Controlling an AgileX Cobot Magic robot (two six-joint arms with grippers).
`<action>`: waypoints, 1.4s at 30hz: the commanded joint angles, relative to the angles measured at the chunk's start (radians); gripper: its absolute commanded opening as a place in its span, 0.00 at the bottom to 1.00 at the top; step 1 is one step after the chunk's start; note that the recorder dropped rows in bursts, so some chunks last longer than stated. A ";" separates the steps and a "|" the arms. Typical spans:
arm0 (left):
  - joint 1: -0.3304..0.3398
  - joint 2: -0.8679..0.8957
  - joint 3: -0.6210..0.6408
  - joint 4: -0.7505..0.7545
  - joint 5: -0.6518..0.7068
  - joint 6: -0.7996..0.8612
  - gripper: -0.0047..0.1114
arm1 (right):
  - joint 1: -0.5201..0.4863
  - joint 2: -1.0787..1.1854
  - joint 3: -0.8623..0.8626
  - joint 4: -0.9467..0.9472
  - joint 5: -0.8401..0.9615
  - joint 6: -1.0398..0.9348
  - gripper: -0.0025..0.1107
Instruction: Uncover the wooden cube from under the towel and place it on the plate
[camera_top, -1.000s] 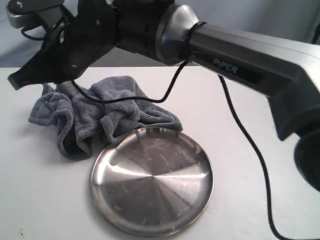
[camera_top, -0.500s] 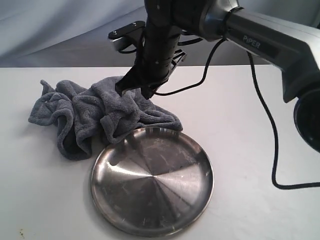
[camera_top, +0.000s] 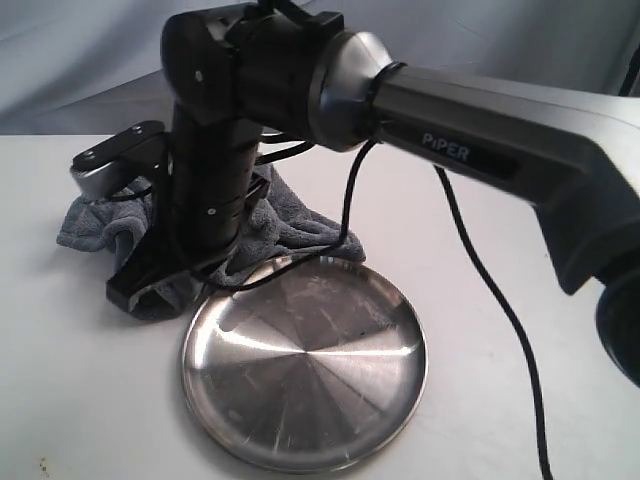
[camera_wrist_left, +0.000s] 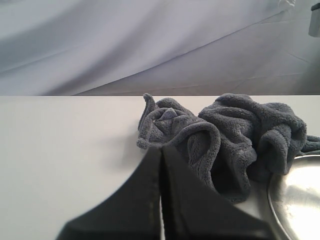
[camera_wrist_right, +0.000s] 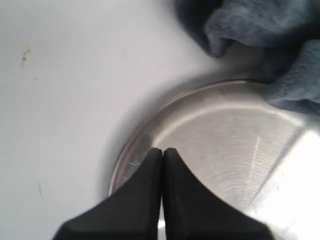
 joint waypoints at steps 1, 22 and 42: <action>0.003 -0.004 0.005 -0.005 -0.006 -0.006 0.04 | 0.021 -0.013 0.007 -0.004 0.001 -0.044 0.02; 0.003 -0.004 0.005 -0.005 -0.006 -0.003 0.04 | -0.309 -0.075 0.007 -0.047 -0.117 0.259 0.02; 0.003 -0.004 0.005 -0.005 -0.006 -0.004 0.04 | -0.373 0.056 0.007 0.164 -0.223 0.237 0.61</action>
